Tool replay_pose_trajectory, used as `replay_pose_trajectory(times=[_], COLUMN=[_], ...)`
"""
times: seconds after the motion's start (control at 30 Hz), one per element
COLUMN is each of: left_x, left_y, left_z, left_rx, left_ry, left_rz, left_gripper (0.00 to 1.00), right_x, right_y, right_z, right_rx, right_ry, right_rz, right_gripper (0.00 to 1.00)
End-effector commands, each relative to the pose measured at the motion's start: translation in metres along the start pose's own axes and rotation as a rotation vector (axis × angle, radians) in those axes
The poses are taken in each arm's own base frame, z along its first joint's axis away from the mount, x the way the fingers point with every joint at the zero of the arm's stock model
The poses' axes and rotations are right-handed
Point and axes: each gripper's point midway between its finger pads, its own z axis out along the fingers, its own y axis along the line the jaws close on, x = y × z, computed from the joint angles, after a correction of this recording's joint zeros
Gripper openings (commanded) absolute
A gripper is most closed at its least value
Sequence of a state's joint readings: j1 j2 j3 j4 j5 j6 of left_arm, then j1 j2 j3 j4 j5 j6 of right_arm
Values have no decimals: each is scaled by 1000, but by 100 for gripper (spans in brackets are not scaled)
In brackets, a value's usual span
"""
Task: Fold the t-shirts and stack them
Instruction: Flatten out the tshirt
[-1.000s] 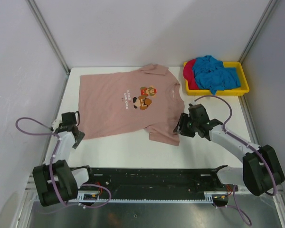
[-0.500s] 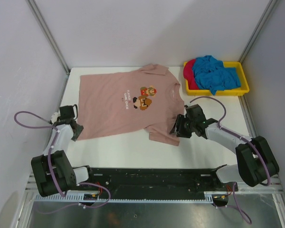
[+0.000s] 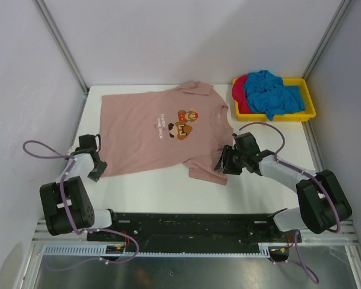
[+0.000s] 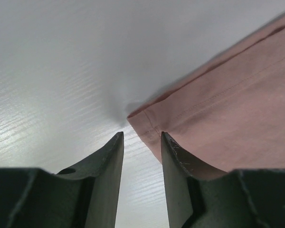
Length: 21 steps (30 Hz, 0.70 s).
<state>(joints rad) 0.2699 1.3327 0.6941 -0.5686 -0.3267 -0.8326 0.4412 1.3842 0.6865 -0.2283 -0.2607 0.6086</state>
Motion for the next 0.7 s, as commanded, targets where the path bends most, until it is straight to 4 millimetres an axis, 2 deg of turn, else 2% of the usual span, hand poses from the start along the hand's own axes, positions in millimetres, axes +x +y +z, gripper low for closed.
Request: replay_pose_trajectory(times=[0.0,0.2,0.3,0.37,0.57,0.67], left_x=[-17,-15,-14,-16,-28,-37], left_y=[0,1,1,1,1,5], left_z=[4,14,17,18,10,0], left_rx=[-39,-64,-68,-72,-60,-60], left_ry=[-57,-53,-52,-59,-100,-144], left_rz=[-40,-36,-29,-20,26,48], left_gripper=[42,41,38,33,3,0], right_x=[-4,-3,-2,-2,-1,3], right_y=[4,2,1,0,-6,-10], right_z=[3,5,5,4,-5,-13], right_rx=[-24,-22,-17,-14,37,62], right_ry=[-10,-3,1,-1,-21,-44], right_rz=[-19,-18,-19,-22,-28,-25], right_gripper=[51,50,50,50,50,50])
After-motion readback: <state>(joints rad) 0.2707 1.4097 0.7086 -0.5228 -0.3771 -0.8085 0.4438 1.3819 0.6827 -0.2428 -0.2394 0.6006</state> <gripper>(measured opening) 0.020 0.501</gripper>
